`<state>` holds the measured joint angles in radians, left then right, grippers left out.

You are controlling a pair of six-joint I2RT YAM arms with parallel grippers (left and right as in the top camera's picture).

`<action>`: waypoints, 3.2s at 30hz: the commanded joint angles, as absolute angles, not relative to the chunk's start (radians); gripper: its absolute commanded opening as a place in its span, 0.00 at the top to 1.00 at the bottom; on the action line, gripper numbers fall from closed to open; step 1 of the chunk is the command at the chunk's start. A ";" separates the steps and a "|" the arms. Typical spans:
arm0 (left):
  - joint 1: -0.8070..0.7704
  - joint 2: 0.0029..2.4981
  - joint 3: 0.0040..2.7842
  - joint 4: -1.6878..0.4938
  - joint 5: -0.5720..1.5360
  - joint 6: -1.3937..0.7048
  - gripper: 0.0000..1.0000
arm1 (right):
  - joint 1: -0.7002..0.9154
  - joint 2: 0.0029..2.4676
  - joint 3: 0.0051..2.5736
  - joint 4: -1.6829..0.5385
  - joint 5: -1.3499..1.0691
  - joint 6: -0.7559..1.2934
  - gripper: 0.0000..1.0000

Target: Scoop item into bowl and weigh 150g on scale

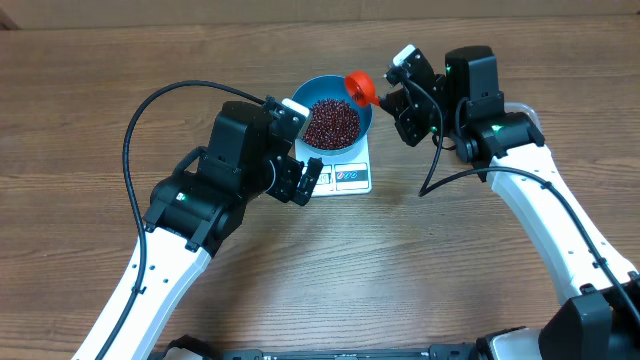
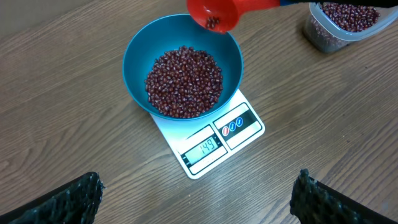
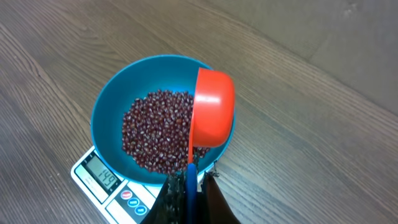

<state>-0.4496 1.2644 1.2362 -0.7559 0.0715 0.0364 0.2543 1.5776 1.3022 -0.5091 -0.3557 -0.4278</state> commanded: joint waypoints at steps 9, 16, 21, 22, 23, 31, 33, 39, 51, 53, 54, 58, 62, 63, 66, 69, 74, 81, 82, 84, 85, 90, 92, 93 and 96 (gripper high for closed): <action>-0.445 1.270 1.230 -0.756 0.078 0.052 0.00 | 0.268 1.579 1.330 -0.509 -0.342 -0.429 0.96; -0.445 1.270 1.230 -0.756 0.078 0.052 0.00 | 0.268 1.579 1.330 -0.504 -0.353 -0.414 0.96; -0.445 1.270 1.230 -0.756 0.078 0.052 0.00 | 0.267 1.579 1.330 -0.502 -0.416 -0.303 0.96; -0.445 1.270 1.230 -0.756 0.078 0.052 0.00 | 0.267 1.579 1.330 -0.502 -0.427 -0.283 0.96; -0.445 1.270 1.230 -0.756 0.078 0.052 0.00 | 0.267 1.579 1.330 -0.502 -0.439 -0.257 0.96; -0.445 1.270 1.230 -0.756 0.078 0.052 0.00 | 0.222 1.578 1.331 -0.500 -0.578 -0.107 0.96; -0.445 1.270 1.230 -0.756 0.078 0.052 0.00 | 0.196 1.578 1.331 -0.499 -0.627 -0.070 0.96; -0.445 1.270 1.230 -0.756 0.078 0.052 0.00 | 0.088 1.573 1.331 -0.506 -0.750 -0.048 0.96; -0.445 1.270 1.230 -0.756 0.078 0.052 0.00 | -0.189 1.450 1.331 -0.577 -0.727 -0.052 0.96; -0.445 1.270 1.230 -0.756 0.078 0.052 0.00 | -0.238 1.428 1.331 -0.606 -0.694 -0.053 0.96; -0.445 1.270 1.230 -0.756 0.078 0.052 0.00 | -0.263 1.418 1.331 -0.623 -0.678 -0.054 0.96; -0.445 1.270 1.230 -0.756 0.078 0.052 0.00 | -0.361 1.390 1.331 -0.693 -0.656 -0.065 0.96; -0.445 1.270 1.230 -0.756 0.078 0.052 0.00 | -0.393 1.386 1.331 -0.726 -0.656 -0.091 0.96; -0.445 1.270 1.230 -0.756 0.078 0.052 0.00 | -0.394 1.386 1.331 -0.730 -0.656 -0.091 0.96; -0.445 1.270 1.230 -0.756 0.078 0.052 0.00 | -0.394 1.386 1.331 -0.740 -0.656 -0.106 0.96; -0.445 1.270 1.230 -0.756 0.078 0.052 0.00 | -0.394 1.386 1.331 -0.750 -0.656 -0.106 0.96; -0.445 1.270 1.230 -0.756 0.078 0.052 0.01 | -0.393 1.386 1.331 -0.775 -0.661 -0.105 0.96; -0.445 1.270 1.230 -0.756 0.078 0.052 0.00 | -0.381 1.386 1.331 -0.801 -0.767 -0.106 0.96; -0.445 1.270 1.230 -0.756 0.078 0.052 0.00 | -0.372 1.386 1.331 -0.799 -0.781 -0.105 0.96; -0.445 1.270 1.230 -0.756 0.078 0.052 0.00 | -0.340 1.386 1.331 -0.798 -0.787 -0.106 0.96; -0.445 1.270 1.230 -0.756 0.078 0.052 0.01 | -0.324 1.387 1.331 -0.798 -0.787 -0.106 0.97; -0.445 1.270 1.230 -0.756 0.078 0.052 0.00 | -0.137 1.392 1.331 -0.769 -0.733 -0.113 0.96; -0.445 1.270 1.230 -0.756 0.078 0.052 0.01 | -0.065 1.399 1.331 -0.760 -0.654 -0.113 0.96; -0.445 1.270 1.230 -0.756 0.078 0.052 0.00 | -0.031 1.404 1.330 -0.756 -0.612 -0.113 0.96; -0.445 1.270 1.230 -0.756 0.078 0.052 0.00 | 0.076 1.426 1.330 -0.729 -0.479 -0.113 0.96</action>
<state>-0.4500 1.2644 1.2366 -0.7559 0.0719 0.0360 -0.0135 1.4105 1.3041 -0.7536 -0.6472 -0.1059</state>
